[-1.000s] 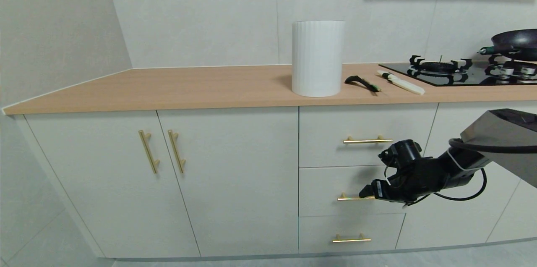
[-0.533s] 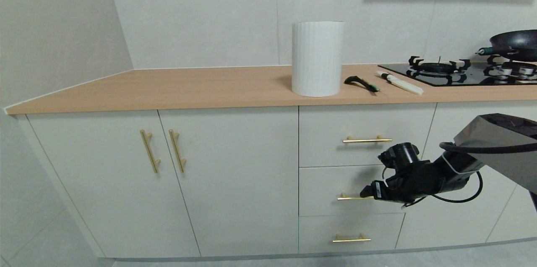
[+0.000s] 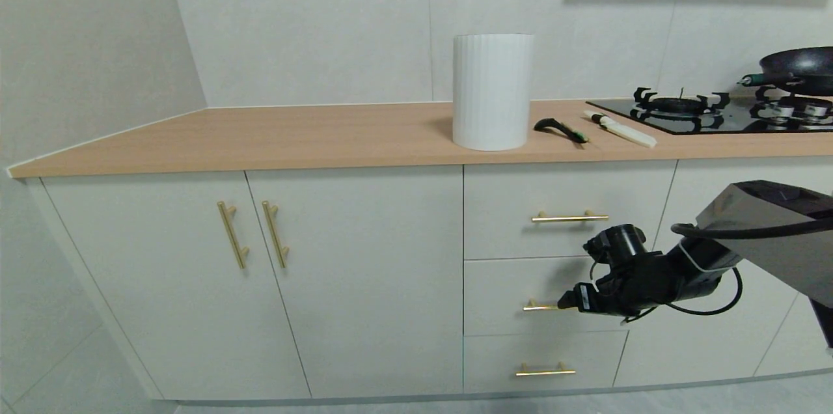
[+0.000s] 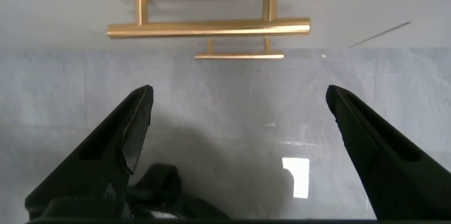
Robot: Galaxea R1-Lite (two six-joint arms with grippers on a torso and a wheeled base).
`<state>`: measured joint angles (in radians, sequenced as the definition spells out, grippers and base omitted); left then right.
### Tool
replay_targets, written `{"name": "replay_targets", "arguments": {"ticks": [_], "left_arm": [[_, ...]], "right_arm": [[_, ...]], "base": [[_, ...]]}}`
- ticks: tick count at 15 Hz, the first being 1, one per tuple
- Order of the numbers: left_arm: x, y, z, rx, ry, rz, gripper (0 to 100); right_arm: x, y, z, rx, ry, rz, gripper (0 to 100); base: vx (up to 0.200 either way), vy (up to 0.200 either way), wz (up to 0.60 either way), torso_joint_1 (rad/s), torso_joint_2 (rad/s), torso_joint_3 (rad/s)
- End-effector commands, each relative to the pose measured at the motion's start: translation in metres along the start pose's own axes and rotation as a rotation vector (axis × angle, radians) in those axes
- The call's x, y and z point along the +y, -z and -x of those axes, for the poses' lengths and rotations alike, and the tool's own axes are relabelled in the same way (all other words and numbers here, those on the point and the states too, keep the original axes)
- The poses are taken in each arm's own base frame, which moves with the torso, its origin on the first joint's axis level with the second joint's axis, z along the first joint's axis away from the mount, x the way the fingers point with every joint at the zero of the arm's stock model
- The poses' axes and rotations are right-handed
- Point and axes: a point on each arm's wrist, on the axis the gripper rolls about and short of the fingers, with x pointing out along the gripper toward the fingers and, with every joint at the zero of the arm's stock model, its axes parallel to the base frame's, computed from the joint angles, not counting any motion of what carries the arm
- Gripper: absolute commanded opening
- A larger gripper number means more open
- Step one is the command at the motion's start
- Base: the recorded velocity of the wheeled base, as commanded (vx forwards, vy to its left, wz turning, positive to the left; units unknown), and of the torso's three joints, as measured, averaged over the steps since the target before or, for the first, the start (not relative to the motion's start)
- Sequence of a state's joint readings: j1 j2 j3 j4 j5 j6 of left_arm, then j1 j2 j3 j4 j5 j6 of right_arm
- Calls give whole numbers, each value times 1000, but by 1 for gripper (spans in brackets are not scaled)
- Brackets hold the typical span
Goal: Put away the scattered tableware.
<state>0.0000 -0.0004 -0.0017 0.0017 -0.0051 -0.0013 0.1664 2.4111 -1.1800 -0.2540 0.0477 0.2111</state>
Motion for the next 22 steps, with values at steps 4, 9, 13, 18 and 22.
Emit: {"name": "replay_targets", "arguments": {"ticks": [4,9,13,18,22], "left_arm": [[0,0,0,0,-1,0,100],[0,0,0,0,1,0,100],[0,0,0,0,1,0,100],[0,0,0,0,1,0,100],[0,0,0,0,1,0,100]], "right_arm": [[-1,3,1,4,16,-2,100],[-2,7,3,-52,11,10,100],[-2,13,0,-78,8,18,100],[-2,11,0,-89,8,18,100],[-1,-6,-12,-145,13,18,100]], "base": [[0,0,0,0,0,0],[0,0,0,0,0,0],[0,0,0,-59,8,-62],[0,0,0,-551,15,-347],[0,0,0,-6,6,-120]]}}
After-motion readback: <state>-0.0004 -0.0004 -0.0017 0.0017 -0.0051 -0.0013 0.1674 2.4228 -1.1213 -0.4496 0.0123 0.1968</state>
